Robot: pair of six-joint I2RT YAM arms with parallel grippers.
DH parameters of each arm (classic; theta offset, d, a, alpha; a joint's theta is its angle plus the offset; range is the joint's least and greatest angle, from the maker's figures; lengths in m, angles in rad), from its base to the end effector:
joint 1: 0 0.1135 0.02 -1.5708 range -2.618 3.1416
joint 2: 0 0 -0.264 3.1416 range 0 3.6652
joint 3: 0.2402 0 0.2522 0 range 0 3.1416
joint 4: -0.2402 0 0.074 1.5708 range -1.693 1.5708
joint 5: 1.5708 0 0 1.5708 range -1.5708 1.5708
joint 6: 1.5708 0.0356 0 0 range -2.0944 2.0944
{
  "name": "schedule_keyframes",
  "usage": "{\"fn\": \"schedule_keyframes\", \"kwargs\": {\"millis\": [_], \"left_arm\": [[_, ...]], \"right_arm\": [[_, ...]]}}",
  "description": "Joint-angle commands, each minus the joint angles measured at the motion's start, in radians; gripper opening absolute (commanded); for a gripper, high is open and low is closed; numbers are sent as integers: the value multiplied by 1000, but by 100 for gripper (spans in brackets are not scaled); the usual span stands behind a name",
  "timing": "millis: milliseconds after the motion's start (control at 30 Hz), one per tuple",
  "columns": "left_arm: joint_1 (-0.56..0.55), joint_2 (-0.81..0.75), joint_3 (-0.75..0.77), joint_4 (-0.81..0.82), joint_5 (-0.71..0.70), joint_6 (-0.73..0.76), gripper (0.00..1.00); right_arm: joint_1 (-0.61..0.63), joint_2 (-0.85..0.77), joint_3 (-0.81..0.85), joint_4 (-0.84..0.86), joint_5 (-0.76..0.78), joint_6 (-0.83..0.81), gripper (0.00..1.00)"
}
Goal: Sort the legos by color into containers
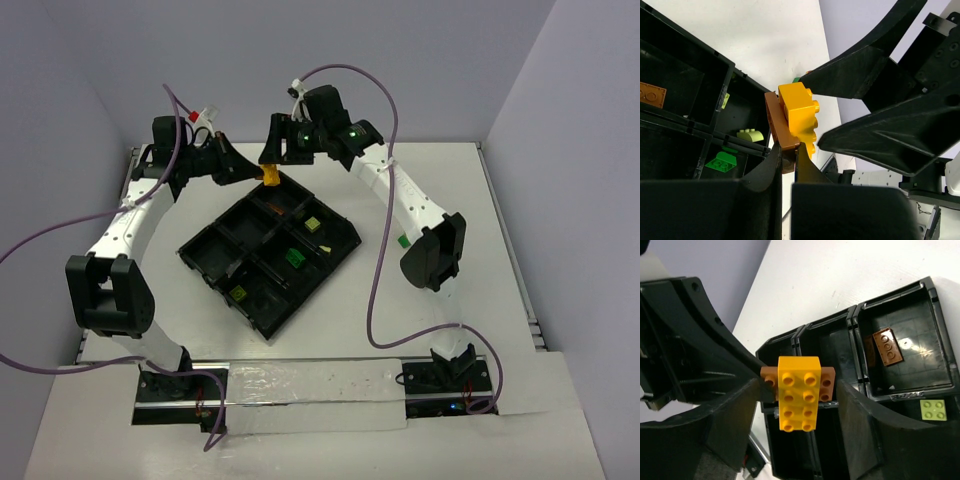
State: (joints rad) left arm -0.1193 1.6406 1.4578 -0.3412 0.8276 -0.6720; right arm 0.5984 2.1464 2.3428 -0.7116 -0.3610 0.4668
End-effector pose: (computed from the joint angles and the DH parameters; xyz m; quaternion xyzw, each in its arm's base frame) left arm 0.3693 -0.0707 0.3422 -0.0230 0.8178 -0.4977 0.2881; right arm 0.3942 0.2840 0.3887 -0.1461 0.8421 0.3852 0.3481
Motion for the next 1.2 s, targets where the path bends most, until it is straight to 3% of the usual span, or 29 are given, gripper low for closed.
{"fn": "schedule_keyframes", "kwargs": {"millis": [0,267,667,767,833,900,1167], "left_arm": [[-12,8,53,5,30,4,0],[-16,10,58,10,33,5,0],[-18,2,59,20,41,0,0],[-19,2,59,22,40,0,0],[-20,1,54,20,38,1,0],[-20,2,53,13,33,8,0],[-6,9,69,-68,-22,70,0]], "right_arm": [[1,5,25,24,12,17,67],[4,26,19,31,10,19,51],[10,59,19,30,-9,15,55],[12,54,14,41,-18,15,39],[13,47,13,45,-19,17,16],[11,36,9,46,-12,18,0],[-37,-82,-93,63,118,64,0]]}}
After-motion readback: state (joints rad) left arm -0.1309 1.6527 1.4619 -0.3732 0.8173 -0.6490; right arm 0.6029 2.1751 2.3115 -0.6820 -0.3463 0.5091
